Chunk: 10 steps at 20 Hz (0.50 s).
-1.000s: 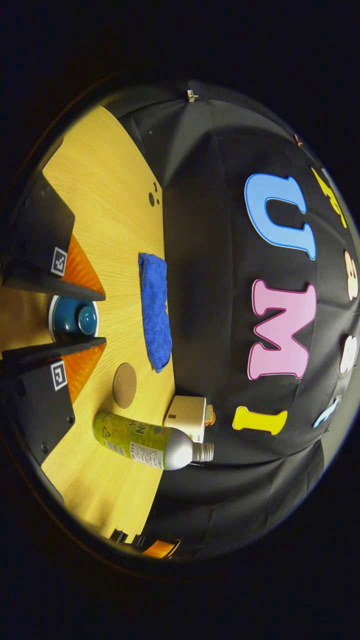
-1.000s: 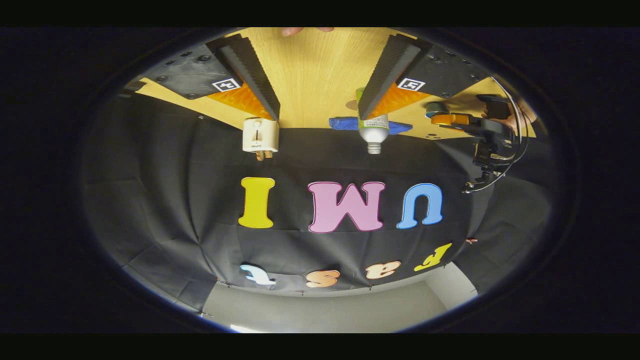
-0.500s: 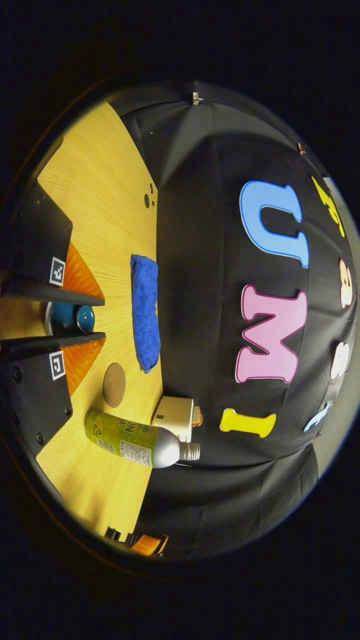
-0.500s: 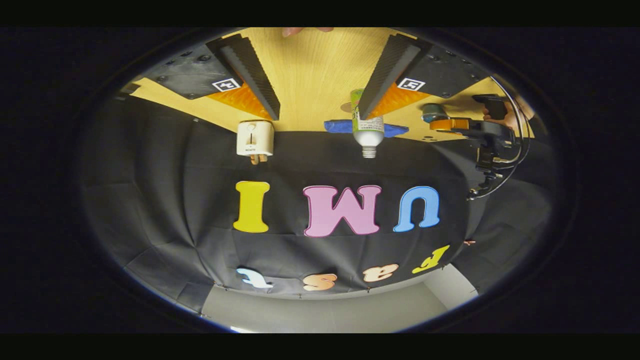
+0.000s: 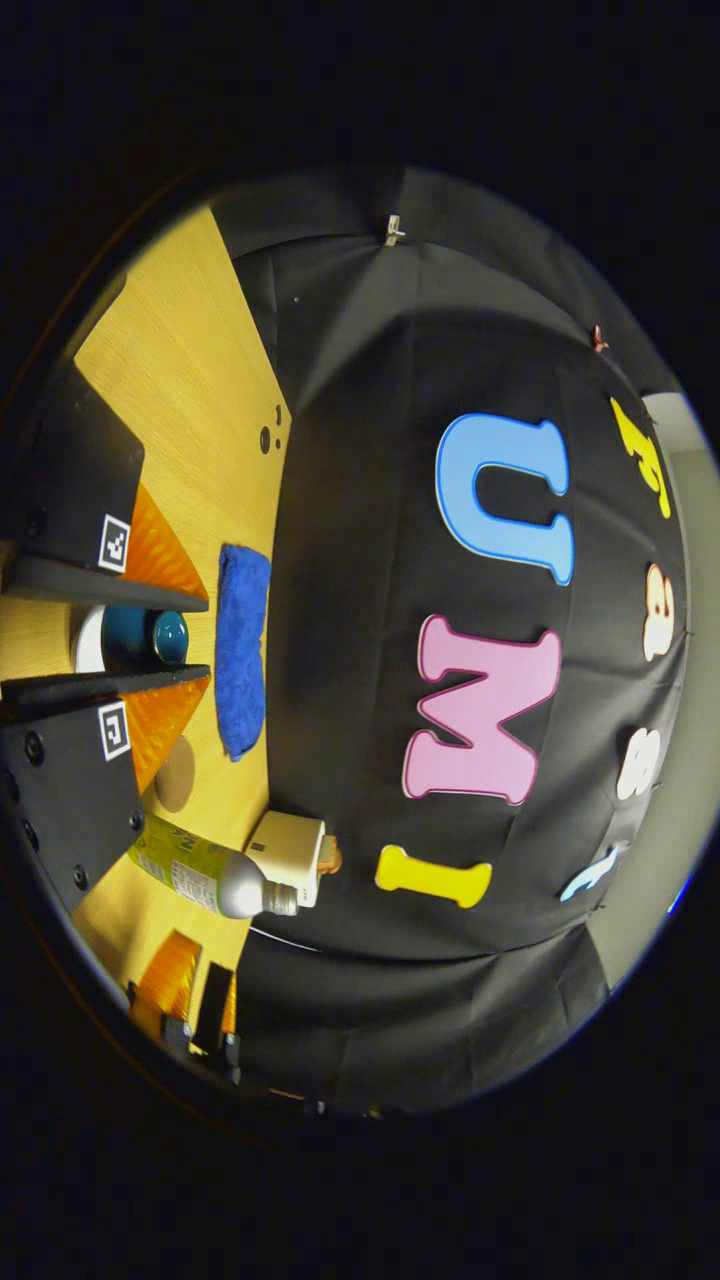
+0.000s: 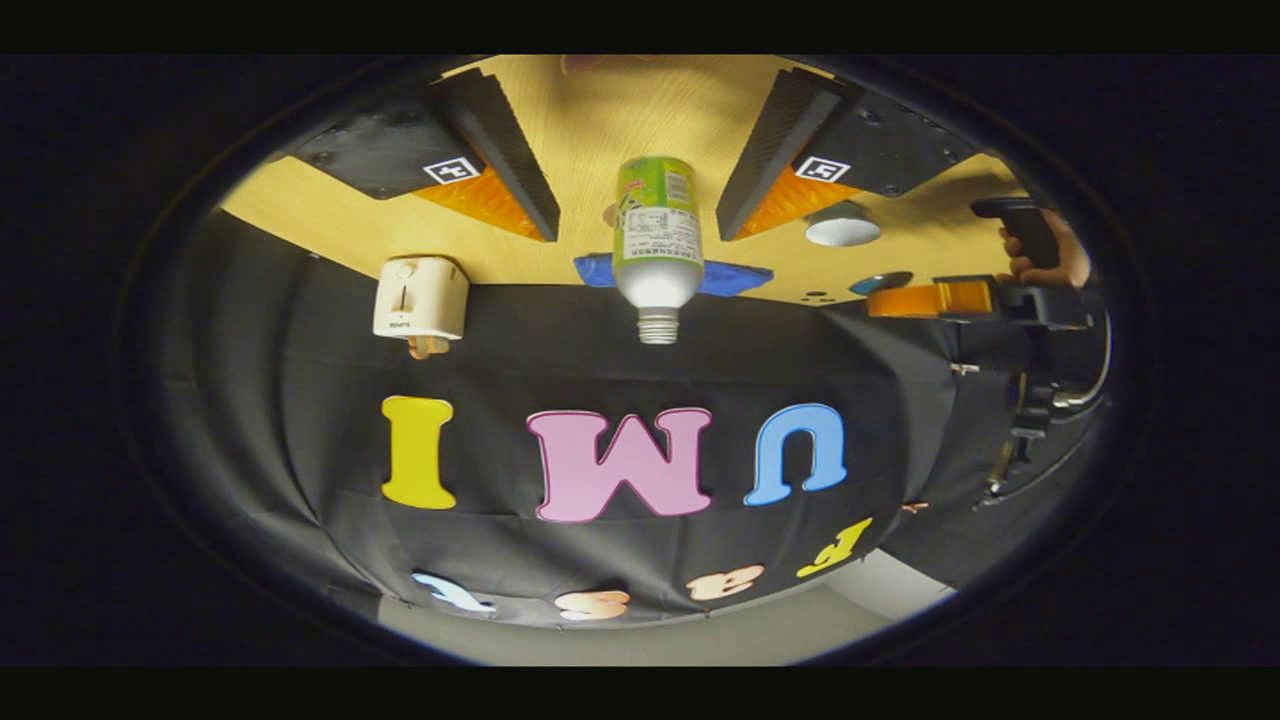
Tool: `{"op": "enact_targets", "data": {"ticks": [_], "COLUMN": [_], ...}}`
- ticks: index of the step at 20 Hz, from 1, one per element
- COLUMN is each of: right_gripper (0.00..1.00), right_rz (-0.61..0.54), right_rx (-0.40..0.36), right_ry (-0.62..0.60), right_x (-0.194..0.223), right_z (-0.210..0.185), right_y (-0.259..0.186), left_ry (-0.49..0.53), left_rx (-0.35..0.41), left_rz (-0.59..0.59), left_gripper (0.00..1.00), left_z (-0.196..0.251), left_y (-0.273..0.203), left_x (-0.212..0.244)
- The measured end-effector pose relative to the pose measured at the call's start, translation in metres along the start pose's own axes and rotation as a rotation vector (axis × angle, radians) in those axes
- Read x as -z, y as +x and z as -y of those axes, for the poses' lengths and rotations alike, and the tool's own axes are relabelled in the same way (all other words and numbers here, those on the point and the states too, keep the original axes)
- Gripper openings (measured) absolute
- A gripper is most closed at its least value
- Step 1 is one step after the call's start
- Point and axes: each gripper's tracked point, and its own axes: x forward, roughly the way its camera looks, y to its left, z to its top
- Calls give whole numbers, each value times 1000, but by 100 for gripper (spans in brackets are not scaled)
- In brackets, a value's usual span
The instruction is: Open the teacup lid with one hand, grasp the water bottle and pour water into the teacup with the other hand; after pouring, place the water bottle on the coaster and then close the teacup lid.
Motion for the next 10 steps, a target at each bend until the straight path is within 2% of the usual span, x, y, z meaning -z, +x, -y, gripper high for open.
{"op": "enact_targets", "data": {"ticks": [5, 7, 10], "right_gripper": [98, 98, 98], "right_rz": [-68, -60, -93], "right_rx": [47, 77, 78], "right_ry": [-18, -44, -63], "right_x": [22, 20, 29], "right_z": [-4, -1, -5], "right_y": [42, 51, 62], "left_ry": [3, -39, -90], "left_rx": [-53, -52, -41], "left_rz": [10, 11, 7], "left_gripper": [33, 33, 35], "left_z": [-43, -51, -57], "left_y": [-16, -17, -17], "left_x": [-7, -7, -6]}}
